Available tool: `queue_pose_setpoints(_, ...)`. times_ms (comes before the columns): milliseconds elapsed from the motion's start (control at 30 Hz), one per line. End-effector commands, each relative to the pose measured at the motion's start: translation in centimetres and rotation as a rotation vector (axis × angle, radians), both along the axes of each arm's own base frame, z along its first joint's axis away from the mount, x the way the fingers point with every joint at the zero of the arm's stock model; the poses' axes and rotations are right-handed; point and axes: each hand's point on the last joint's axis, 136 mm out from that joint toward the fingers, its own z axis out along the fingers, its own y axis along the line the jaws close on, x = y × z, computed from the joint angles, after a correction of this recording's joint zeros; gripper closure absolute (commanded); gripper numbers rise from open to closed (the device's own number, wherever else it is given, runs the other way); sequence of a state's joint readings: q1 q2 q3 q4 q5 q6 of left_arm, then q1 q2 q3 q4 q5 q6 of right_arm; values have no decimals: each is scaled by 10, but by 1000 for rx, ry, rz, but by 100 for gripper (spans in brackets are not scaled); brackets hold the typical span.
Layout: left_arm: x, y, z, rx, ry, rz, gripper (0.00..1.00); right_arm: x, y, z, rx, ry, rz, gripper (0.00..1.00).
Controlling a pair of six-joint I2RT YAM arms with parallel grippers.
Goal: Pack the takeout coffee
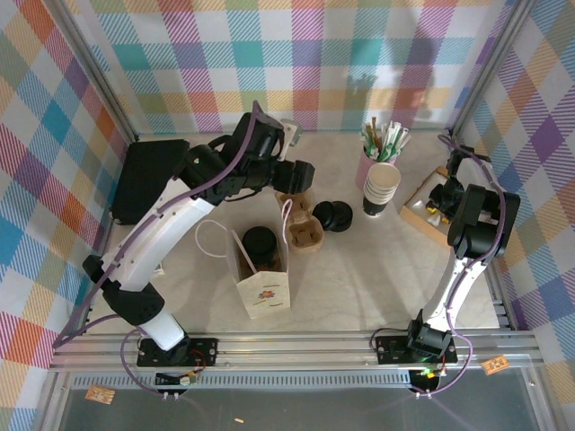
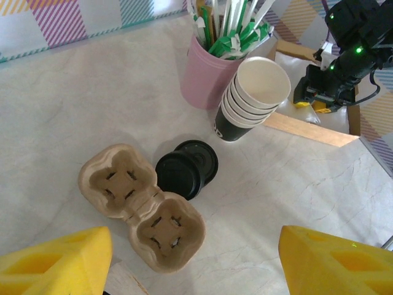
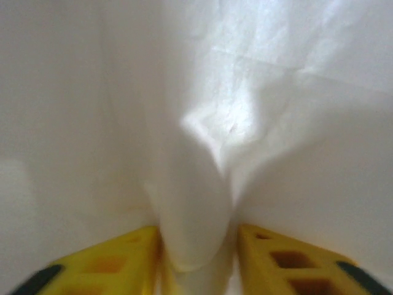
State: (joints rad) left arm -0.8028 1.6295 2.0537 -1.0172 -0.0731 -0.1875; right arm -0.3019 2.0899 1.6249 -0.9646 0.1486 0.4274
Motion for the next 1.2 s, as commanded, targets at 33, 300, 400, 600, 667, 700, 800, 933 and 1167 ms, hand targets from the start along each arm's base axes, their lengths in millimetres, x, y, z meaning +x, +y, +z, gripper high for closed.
queue_pose_setpoints(33, -4, 7, 14, -35, -33, 18, 28, 2, -2, 18, 0, -22, -1, 80)
queue_pose_setpoints(300, -4, 9, 15, -30, -37, 23, 28, 2, -5, 25, -19, -22, -8, 47)
queue_pose_setpoints(400, -4, 8, 15, -32, -37, 19, 28, 2, -7, 27, -28, -21, -5, 48)
queue_pose_setpoints(600, -3, 6, 14, -36, -34, 17, 28, 4, -6, 29, -24, -30, 2, 77)
queue_pose_setpoints(667, -2, 5, 13, -36, -31, 19, 28, 4, -5, 28, -18, -32, 3, 77)
queue_pose_setpoints(700, -2, 4, 13, -37, -29, 19, 28, 4, -5, 27, -17, -30, 2, 80)
queue_pose_setpoints(800, -2, 3, 12, -42, -24, 18, 28, 4, -4, 29, -17, -43, -1, 92)
queue_pose_setpoints(933, -1, 5, 17, -47, -38, 28, 28, 4, -7, 48, -39, -77, 2, 100)
queue_pose_setpoints(1167, 0, 10, 27, -77, -62, 61, 28, -4, -6, 111, -103, -216, 47, 100)
